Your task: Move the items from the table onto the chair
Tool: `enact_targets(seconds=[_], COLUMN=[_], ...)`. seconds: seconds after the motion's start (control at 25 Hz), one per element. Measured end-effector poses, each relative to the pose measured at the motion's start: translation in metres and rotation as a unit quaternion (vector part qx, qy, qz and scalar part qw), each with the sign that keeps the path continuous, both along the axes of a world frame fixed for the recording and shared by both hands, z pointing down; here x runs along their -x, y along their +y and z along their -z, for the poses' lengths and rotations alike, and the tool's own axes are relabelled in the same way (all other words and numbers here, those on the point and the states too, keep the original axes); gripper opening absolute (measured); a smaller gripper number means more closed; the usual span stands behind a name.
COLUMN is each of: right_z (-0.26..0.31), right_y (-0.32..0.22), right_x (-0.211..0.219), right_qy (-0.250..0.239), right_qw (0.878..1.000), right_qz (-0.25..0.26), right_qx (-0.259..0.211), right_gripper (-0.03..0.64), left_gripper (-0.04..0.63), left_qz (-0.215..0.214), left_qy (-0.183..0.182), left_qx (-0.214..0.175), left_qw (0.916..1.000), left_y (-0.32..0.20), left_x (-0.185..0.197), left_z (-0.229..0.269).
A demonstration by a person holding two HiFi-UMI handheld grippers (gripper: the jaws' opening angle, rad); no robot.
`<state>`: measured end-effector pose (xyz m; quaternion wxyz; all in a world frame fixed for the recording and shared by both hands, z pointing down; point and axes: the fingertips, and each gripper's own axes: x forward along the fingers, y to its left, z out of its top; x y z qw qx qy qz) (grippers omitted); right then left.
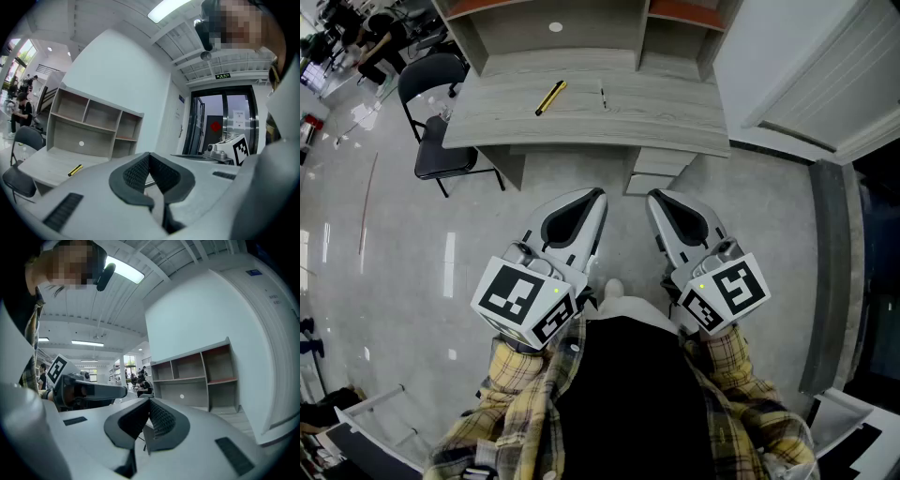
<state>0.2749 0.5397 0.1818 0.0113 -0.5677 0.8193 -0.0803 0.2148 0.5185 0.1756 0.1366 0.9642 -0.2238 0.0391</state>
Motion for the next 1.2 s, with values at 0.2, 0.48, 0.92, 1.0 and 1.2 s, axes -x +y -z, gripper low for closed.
enact_targets(seconds=[0.2, 0.48, 0.92, 1.0, 1.2], right_z=[-0.002, -0.007, -0.018, -0.018, -0.021], right_y=[0.016, 0.024, -0.022, -0.039, -0.097], right_x=[-0.009, -0.021, -0.004, -0.001, 0.012], right_qy=[-0.001, -0.015, -0.027, -0.027, -0.027], right_qw=[1.0, 1.0, 0.999, 0.999, 0.999], right_qz=[0.004, 0.001, 0.029, 0.029, 0.026], right_qx=[-0.002, -0.003, 0.008, 0.01, 0.015], right_gripper=[0.018, 0.018, 0.018, 0.018, 0.018], left_gripper=[0.005, 0.005, 0.004, 0.005, 0.005], left_qz=[0.011, 0.046, 0.103, 0.102, 0.091], left_qy=[0.003, 0.001, 0.005, 0.005, 0.001], left_qx=[-0.001, -0.001, 0.006, 0.007, 0.009], left_qw=[0.9999, 0.999, 0.9946, 0.9947, 0.9958], left_y=[0.014, 0.013, -0.044, -0.061, -0.12], left_x=[-0.006, 0.005, 0.039, 0.043, 0.049], left_z=[-0.001, -0.005, -0.009, -0.01, -0.012])
